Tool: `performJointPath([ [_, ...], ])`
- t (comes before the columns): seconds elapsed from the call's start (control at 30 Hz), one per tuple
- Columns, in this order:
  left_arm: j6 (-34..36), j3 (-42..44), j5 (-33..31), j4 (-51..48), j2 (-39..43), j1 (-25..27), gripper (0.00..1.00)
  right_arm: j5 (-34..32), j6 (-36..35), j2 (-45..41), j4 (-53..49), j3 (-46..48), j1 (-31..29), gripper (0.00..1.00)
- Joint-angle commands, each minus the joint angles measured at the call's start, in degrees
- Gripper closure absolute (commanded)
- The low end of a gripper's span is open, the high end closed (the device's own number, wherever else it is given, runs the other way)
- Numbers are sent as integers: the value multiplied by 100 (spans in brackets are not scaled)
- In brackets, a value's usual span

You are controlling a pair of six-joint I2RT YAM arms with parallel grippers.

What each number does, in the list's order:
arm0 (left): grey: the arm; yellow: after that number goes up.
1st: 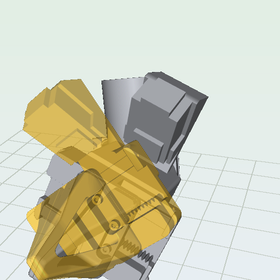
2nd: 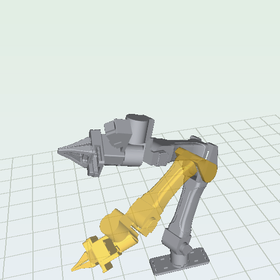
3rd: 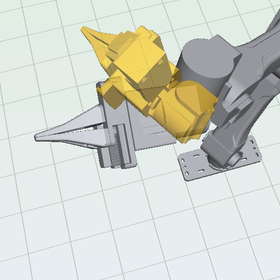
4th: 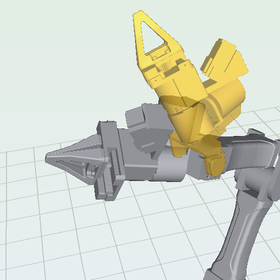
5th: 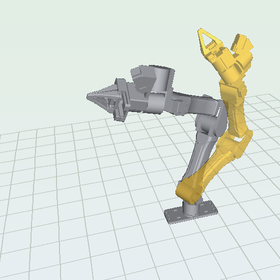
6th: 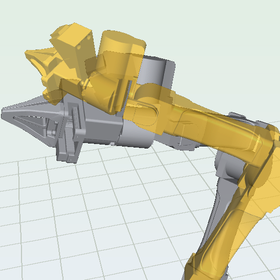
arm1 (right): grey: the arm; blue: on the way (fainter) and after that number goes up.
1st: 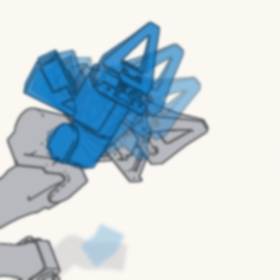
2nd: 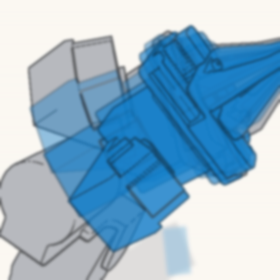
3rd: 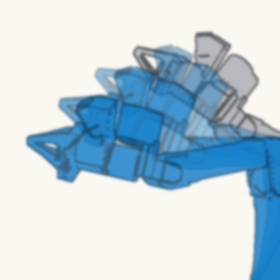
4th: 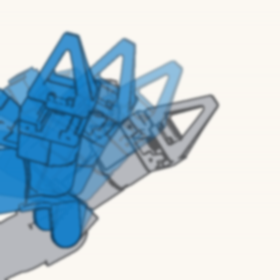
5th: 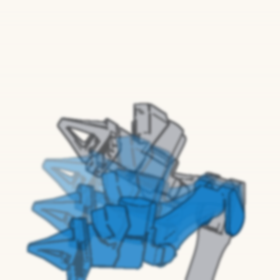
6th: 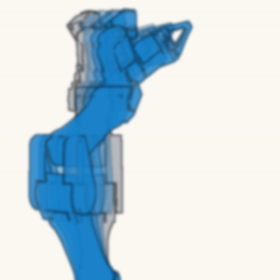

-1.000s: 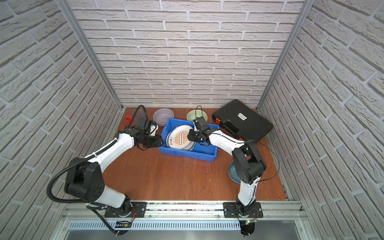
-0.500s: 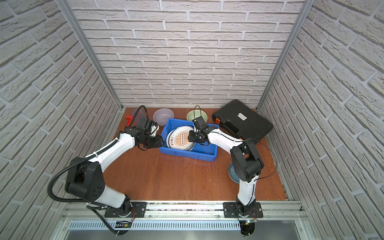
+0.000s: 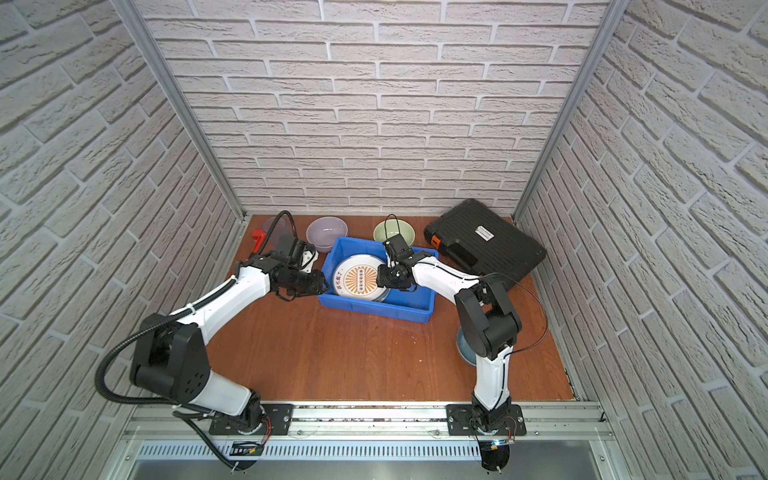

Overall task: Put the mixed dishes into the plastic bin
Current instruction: 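Lower the orange-sunburst plate onto the plates in the bin with both grippers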

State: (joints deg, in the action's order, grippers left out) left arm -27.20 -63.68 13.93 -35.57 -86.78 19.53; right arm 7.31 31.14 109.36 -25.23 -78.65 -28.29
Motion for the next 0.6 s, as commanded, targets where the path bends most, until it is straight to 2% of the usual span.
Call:
performJointPath([
  [0.0, 13, -66, 17, 121, -40, 28, 52, -74, -97, -58, -6, -158, -35, 46],
  [0.33, 15, -57, -13, 104, -32, 26, 54, -582, -477, -661, -581, -219, -33, 46],
  [0.57, 31, -50, -15, 81, -14, 27, 61, -872, -706, -1211, -1094, -212, -8, 46],
])
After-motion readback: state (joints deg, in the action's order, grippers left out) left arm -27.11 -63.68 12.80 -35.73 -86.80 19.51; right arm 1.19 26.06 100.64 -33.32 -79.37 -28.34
